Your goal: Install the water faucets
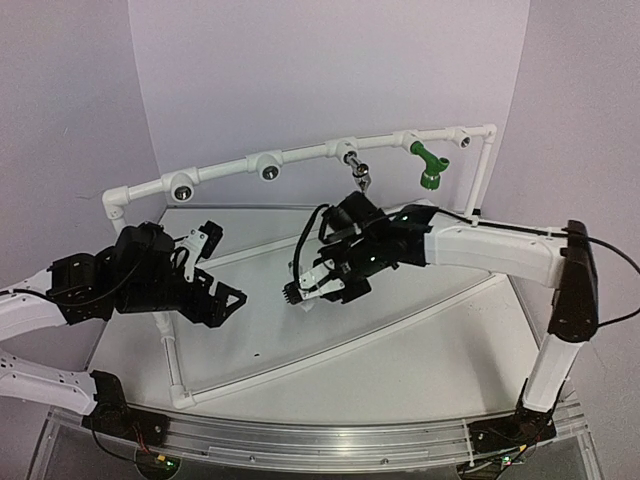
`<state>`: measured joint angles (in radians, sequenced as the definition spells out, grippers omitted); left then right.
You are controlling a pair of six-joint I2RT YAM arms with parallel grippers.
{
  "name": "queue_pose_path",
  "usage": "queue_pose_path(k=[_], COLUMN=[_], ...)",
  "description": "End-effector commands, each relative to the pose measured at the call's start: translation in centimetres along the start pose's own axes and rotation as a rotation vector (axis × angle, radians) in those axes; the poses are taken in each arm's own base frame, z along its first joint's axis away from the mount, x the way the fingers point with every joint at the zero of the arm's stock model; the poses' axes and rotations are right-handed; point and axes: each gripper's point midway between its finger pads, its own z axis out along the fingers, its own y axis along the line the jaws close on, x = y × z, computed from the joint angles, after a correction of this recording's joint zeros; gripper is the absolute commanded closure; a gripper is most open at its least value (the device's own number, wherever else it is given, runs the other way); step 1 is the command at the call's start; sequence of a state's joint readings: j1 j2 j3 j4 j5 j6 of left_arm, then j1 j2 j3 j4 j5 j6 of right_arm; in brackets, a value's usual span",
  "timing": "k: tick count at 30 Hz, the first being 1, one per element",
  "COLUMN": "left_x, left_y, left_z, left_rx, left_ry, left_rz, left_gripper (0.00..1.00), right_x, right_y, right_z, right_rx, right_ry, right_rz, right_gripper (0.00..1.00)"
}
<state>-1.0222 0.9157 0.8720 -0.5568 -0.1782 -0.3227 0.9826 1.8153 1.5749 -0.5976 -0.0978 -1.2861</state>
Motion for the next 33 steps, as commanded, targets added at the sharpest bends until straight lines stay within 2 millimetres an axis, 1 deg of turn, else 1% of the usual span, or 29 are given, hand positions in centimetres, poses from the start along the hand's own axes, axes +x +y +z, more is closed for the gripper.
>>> queue_pose_path(k=[1,2,5,8,11,13,15,18,22,26,33], left_x=[-4.3,-4.3,-5.3,-6.7,-8.0,-8.4,-9.0,-9.3,-9.1,-8.9,-8.7], left_y=[-3.0,-3.5,-5.5,-7.9,-9.8,-10.6,-11.6,-13.0,-14.9,-15.5,-16.3], left_z=[-1.7,-1.2,-0.9,-1.4,-2.0,-2.1,-2.3,-2.0,-1.6,-1.0,-0.5], left_rx=[0.122,0.137,0.213,0.335,0.44,0.479,0.53,0.604,0.709,0.744,0.794], left_ry=[-0.06,-0.03,0.009,0.004,-0.008,0.0,0.003,0.033,0.088,0.11,0.117], left_rz=[-0.059,-0.068,-0.102,-0.136,-0.175,-0.202,-0.232,-0.264,-0.28,-0.298,-0.322], left_gripper=[0.09,0.09,0.09,0.08,0.08,0.08,0.08,0.08,0.12,0.17,0.33], right_x=[-0.8,-1.2,-2.6,-3.9,-4.7,-5.1,-5.4,-5.9,-6.4,-7.1,-7.5], right_y=[0.0,-0.1,0.0,0.7,1.5,1.8,2.1,2.1,1.6,1.1,1.8], right_z=[-5.0,-5.9,-8.5,-11.0,-12.5,-13.3,-13.8,-14.3,-14.7,-15.3,-15.4], right_rx=[-0.005,0.005,0.037,0.075,0.12,0.152,0.184,0.21,0.234,0.262,0.304], right_ry=[-0.038,-0.051,-0.086,-0.117,-0.117,-0.109,-0.096,-0.085,-0.067,-0.072,-0.069], right_rz=[-0.054,-0.062,-0.081,-0.137,-0.211,-0.249,-0.286,-0.311,-0.319,-0.343,-0.439], right_gripper=[0.79,0.78,0.77,0.77,0.77,0.76,0.76,0.76,0.77,0.77,0.77])
